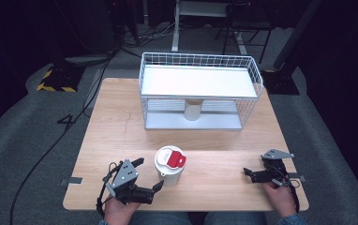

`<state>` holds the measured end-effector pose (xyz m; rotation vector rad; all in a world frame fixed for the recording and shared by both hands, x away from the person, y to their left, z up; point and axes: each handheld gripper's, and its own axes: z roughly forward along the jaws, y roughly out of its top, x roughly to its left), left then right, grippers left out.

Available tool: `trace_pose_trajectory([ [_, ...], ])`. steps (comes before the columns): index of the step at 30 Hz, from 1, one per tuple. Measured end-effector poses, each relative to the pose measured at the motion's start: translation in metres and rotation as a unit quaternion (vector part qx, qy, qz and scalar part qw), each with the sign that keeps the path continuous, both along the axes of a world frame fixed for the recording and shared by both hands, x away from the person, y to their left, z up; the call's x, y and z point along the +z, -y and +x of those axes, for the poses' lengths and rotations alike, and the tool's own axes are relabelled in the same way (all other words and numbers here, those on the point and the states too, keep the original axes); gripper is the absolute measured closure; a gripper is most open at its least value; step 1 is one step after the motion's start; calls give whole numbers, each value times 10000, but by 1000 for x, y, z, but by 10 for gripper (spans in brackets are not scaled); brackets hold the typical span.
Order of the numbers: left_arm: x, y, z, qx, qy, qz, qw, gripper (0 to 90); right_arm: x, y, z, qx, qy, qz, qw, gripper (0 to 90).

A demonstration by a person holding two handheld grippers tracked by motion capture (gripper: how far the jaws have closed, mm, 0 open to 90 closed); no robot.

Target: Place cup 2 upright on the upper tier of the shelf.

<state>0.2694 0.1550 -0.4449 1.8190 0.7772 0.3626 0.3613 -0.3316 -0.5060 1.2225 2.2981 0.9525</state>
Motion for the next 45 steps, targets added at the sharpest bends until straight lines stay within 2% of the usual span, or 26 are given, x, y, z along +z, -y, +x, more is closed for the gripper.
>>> trace_pose_trajectory([
  [5, -8, 12, 6, -193, -9, -15, 9998, 4, 0, 0, 0, 1, 0, 0, 10000, 3],
  [6, -9, 13, 7, -191, 42, -11, 9998, 4, 0, 0, 0, 1, 1, 0, 10000, 3],
  [10, -15, 19, 12, -113, -10, -120, 9999, 3, 0, 0, 0, 1, 1, 0, 10000, 3],
  [12, -18, 23, 15, -83, -48, -44, 9999, 1, 0, 0, 0, 1, 0, 0, 10000, 3],
  [14, -19, 26, 16, -82, -7, 8, 10000, 1, 0, 0, 0, 4, 1, -2, 10000, 3],
  [24, -29, 37, 23, -106, -108, -188, 9997, 4, 0, 0, 0, 2, 2, -1, 10000, 3],
  [29, -35, 43, 23, -142, 20, -217, 9997, 4, 0, 0, 0, 1, 2, 0, 10000, 3],
  [31, -36, 45, 24, -107, 121, -166, 9997, 4, 0, 0, 0, 2, 2, 0, 10000, 3],
  [35, -39, 46, 25, -79, 150, -296, 9994, 5, 0, 0, 0, 3, 3, -2, 10000, 3],
  [38, -40, 48, 26, -34, 186, -225, 9996, 6, 0, 0, 0, 4, 2, -3, 10000, 3],
  [45, -45, 50, 27, 58, 269, -263, 9993, 58, 0, 0, 0, 2, 3, -1, 10000, 3],
])
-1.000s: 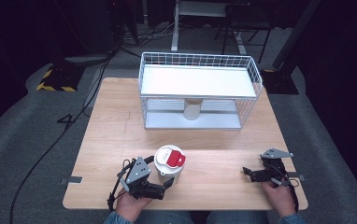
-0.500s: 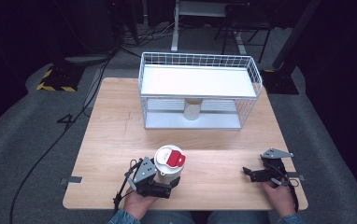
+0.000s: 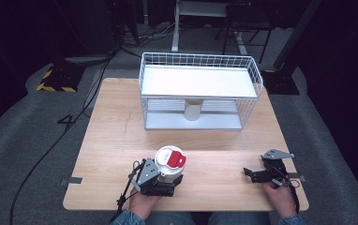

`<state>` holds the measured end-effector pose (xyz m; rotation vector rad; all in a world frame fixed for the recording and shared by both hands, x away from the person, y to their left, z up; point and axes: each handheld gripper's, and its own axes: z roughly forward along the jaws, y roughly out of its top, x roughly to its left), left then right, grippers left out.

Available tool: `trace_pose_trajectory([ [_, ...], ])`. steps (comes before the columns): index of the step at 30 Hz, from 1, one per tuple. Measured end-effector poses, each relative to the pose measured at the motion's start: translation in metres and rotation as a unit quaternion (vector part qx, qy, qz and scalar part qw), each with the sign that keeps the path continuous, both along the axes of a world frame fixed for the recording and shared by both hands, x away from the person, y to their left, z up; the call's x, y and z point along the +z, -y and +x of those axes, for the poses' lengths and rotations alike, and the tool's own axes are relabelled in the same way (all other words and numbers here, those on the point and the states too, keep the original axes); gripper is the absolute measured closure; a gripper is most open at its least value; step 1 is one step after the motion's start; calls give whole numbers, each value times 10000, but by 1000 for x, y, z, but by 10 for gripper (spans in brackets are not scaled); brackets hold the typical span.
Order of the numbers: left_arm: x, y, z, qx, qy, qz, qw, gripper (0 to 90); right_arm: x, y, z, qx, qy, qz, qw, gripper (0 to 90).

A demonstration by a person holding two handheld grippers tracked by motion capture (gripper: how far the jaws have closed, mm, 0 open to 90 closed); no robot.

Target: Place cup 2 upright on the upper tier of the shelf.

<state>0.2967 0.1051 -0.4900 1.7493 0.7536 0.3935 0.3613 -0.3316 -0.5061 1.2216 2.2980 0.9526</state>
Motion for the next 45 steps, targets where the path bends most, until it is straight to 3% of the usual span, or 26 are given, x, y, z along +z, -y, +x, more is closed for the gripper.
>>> trace_pose_trajectory([
  [6, -2, 3, -3, 235, 144, 52, 9996, 110, 0, 0, 0, 1, 0, -1, 10000, 3],
  [13, -3, 4, -5, 310, 204, 51, 9993, 130, 0, 0, 0, -10, 1, -1, 10000, 3],
  [33, -2, 3, -5, 300, 199, 99, 9993, 134, 0, 0, 0, -23, 6, -1, 10000, 3],
  [45, 4, 3, -4, 285, 20, 226, 9993, 135, 0, 0, 0, -20, 4, -4, 10000, 3],
])
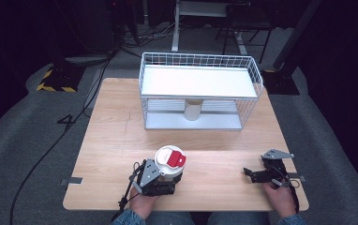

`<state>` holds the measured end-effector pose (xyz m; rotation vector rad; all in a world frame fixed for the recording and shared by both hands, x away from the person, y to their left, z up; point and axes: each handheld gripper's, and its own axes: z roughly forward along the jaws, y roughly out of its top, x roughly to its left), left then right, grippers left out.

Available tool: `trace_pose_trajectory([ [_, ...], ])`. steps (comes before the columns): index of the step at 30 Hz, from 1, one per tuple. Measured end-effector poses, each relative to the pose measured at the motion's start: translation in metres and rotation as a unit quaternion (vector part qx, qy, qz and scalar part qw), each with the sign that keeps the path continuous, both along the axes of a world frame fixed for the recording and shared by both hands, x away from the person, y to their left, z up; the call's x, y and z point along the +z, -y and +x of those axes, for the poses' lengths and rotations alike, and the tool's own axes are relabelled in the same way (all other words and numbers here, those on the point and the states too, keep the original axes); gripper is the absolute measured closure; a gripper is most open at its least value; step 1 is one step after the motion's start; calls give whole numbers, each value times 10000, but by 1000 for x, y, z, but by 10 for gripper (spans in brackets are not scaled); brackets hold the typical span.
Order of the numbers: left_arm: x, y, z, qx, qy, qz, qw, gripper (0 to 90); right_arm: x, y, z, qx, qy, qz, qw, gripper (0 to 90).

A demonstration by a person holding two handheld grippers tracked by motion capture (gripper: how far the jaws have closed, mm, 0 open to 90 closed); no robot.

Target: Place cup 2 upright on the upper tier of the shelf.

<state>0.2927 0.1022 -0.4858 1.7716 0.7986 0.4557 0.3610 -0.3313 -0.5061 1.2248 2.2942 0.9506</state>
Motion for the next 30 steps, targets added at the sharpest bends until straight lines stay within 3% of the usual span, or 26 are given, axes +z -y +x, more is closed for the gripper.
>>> trace_pose_trajectory([
  [6, 5, 0, 1, 5, -110, -47, 9999, 135, 0, 0, 0, 1, -1, 1, 10000, 3],
  [30, 48, -9, 6, 14, 39, -264, 9996, 136, 0, 0, 0, 11, -7, 4, 10000, 3],
])
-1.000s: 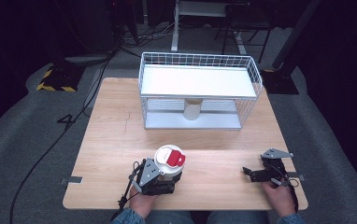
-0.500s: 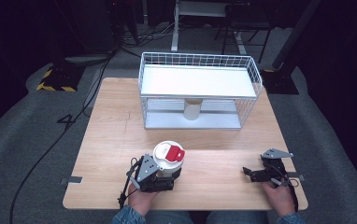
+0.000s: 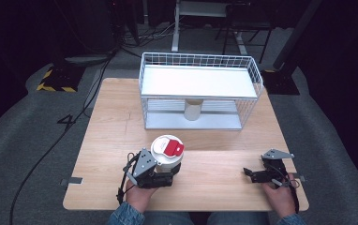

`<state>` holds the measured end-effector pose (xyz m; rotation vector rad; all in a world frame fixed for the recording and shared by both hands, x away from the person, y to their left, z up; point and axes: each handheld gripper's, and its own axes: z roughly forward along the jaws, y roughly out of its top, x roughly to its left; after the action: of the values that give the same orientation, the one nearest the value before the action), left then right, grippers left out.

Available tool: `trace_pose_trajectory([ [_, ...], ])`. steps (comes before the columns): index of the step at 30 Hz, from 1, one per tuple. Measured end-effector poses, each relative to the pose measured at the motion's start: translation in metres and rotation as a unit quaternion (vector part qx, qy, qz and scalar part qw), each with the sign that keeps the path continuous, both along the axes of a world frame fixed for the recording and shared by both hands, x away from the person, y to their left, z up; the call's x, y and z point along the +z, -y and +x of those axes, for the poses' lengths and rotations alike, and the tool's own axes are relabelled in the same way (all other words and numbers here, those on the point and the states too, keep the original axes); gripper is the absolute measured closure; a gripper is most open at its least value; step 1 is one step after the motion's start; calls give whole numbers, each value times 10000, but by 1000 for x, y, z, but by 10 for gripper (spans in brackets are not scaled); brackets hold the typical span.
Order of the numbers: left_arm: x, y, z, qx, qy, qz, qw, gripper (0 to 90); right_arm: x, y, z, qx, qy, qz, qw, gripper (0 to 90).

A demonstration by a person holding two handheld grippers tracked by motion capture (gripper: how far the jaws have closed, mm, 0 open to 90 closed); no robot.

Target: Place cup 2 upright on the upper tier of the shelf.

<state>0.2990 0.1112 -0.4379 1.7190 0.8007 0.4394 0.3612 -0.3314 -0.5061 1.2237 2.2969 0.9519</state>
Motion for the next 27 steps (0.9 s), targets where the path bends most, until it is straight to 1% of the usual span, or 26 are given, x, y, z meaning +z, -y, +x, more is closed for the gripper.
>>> trace_pose_trajectory([
  [1, 2, 0, 0, -8, -1, -16, 10000, 136, 0, 0, 1, 46, 1, -1, 10000, 3],
  [4, 8, 0, 2, -24, -29, -34, 10000, 136, 0, 0, 1, 51, 3, -3, 10000, 2],
  [7, 13, 0, 3, -46, 2, -73, 10000, 136, 0, 0, 1, 51, 3, -3, 10000, 2],
  [10, 19, 0, 5, -62, 48, -48, 10000, 136, 0, 0, 1, 52, 5, -2, 10000, 2],
  [16, 31, 0, 10, -73, 10, -94, 9999, 136, 0, 0, 1, 49, 4, 3, 10000, 2],
  [18, 35, -1, 12, -102, 55, -66, 9999, 136, 0, 0, 1, 48, 4, 2, 10000, 2],
  [19, 38, 0, 13, -87, 33, -81, 9999, 136, 0, 0, 1, 42, 8, 2, 10000, 2],
  [21, 42, 0, 15, -121, 49, -46, 9999, 135, 0, 0, 1, 43, 10, 3, 10000, 2],
  [27, 56, 1, 22, -178, 168, -62, 9997, 136, 0, 0, 1, 51, 5, 3, 10000, 2],
])
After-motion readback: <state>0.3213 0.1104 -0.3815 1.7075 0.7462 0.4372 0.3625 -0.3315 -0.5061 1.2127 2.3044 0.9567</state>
